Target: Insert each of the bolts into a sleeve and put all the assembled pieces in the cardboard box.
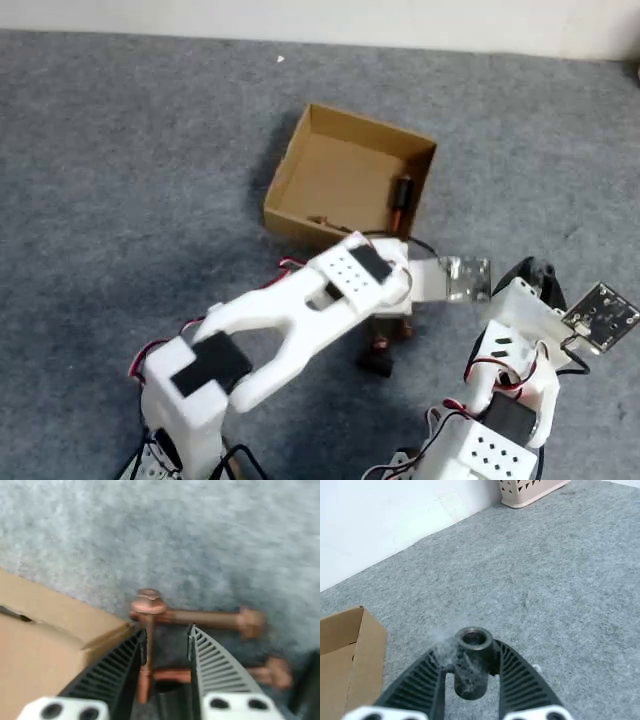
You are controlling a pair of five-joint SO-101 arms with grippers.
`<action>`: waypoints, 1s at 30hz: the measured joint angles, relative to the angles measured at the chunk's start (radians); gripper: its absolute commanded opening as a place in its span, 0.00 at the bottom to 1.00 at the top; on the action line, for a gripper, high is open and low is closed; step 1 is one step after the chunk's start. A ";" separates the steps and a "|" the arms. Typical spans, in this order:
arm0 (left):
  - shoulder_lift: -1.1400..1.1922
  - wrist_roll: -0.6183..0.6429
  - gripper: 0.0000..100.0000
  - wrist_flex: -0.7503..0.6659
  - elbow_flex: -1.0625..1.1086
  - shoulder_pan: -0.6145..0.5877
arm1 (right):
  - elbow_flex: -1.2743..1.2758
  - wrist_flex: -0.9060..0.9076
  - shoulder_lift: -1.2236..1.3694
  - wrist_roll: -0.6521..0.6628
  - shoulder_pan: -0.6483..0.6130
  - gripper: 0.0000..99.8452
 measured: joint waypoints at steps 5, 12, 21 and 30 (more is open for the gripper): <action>0.097 0.003 0.16 0.012 -0.106 -0.031 | 0.000 0.000 0.000 0.000 -0.002 0.00; 0.123 0.003 0.08 0.012 -0.137 -0.032 | 0.000 0.000 0.000 0.031 -0.003 0.00; 0.129 0.002 0.01 0.011 -0.127 -0.031 | 0.000 0.000 0.000 0.037 0.002 0.00; 0.098 -0.002 0.00 0.060 -0.114 -0.032 | 0.000 0.000 0.000 0.037 -0.003 0.00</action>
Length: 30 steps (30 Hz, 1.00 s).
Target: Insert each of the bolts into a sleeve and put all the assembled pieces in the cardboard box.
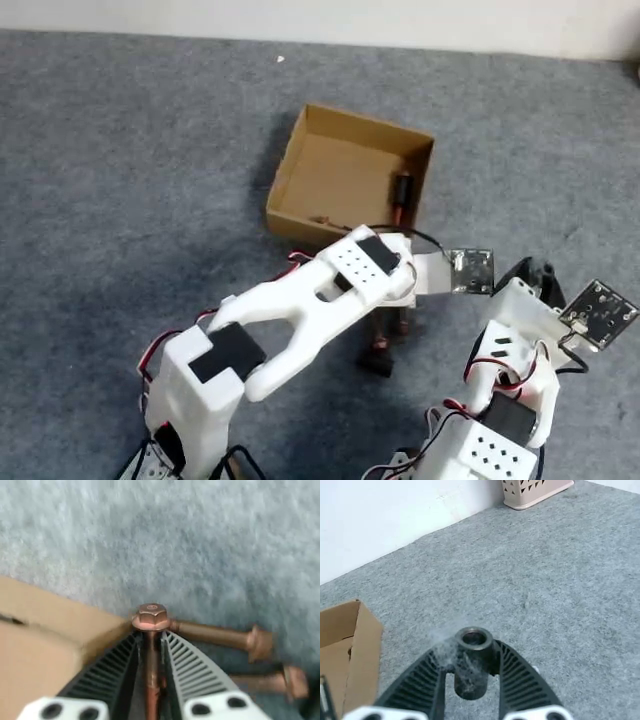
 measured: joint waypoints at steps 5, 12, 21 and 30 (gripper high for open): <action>-0.106 0.009 0.00 0.086 0.031 -0.009 | 0.000 0.000 0.000 0.000 0.000 0.00; -0.370 0.051 0.00 0.074 0.232 -0.003 | 0.000 0.000 0.000 0.000 0.000 0.00; -0.824 0.167 0.00 0.066 0.466 -0.026 | 0.000 0.000 0.000 0.089 -0.153 0.00; -1.188 0.344 0.00 0.068 0.637 -0.133 | 0.000 0.075 0.000 0.104 -0.336 0.00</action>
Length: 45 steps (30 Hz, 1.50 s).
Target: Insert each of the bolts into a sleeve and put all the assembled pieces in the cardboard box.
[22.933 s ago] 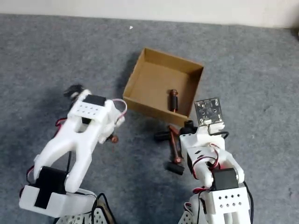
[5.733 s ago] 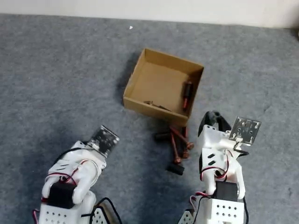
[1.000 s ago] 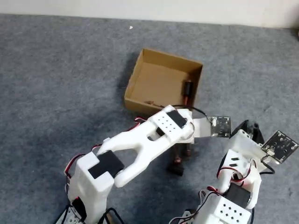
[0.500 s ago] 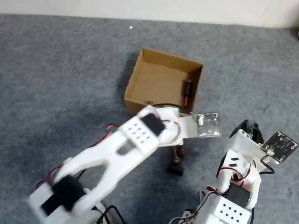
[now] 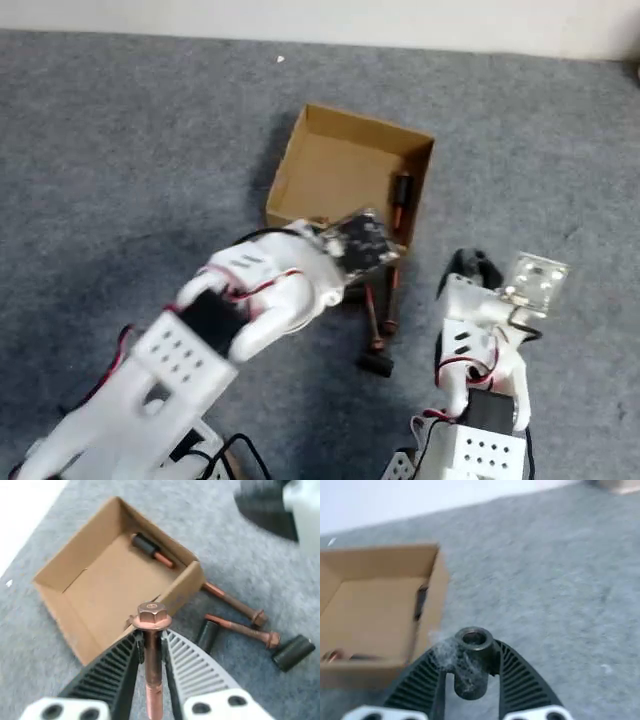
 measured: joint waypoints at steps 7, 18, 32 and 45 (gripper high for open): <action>-0.307 0.221 0.00 0.054 0.089 -0.080 | 0.000 0.000 0.000 0.005 -0.120 0.00; -0.677 0.273 0.00 0.031 0.287 -0.170 | -0.032 0.000 0.000 0.167 -0.462 0.00; -0.990 0.420 0.00 -0.239 0.517 -0.304 | 0.081 -0.267 0.000 0.210 -0.605 0.00; -0.990 0.704 0.00 -0.364 0.520 -0.304 | 0.100 -0.474 0.000 0.245 -0.661 0.00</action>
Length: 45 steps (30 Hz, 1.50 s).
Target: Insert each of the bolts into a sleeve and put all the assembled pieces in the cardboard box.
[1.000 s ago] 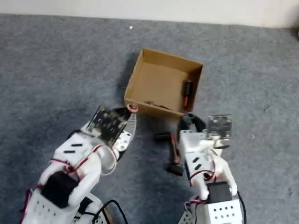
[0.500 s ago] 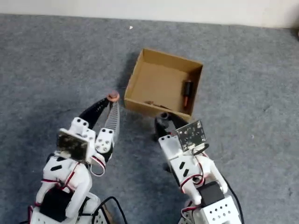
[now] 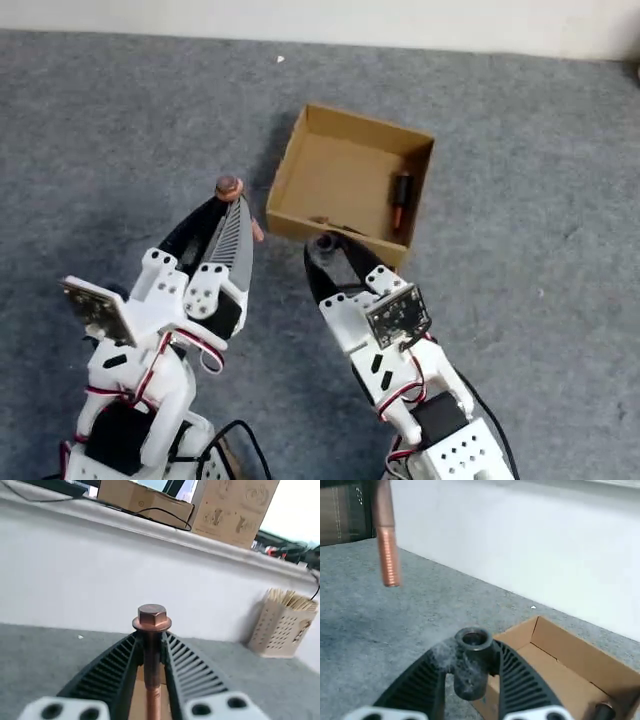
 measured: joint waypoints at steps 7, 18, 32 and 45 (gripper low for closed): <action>0.000 0.087 0.00 -0.003 0.018 0.064 | 0.000 0.006 0.000 0.000 -0.003 0.00; 0.000 0.087 0.00 -0.003 0.051 0.209 | 0.000 0.040 0.000 0.006 -0.018 0.00; 0.000 0.087 0.00 -0.003 0.058 0.213 | 0.000 0.084 0.000 0.014 -0.064 0.00; 0.000 -0.006 0.00 -0.169 0.198 0.219 | 0.000 0.086 0.000 0.014 -0.069 0.00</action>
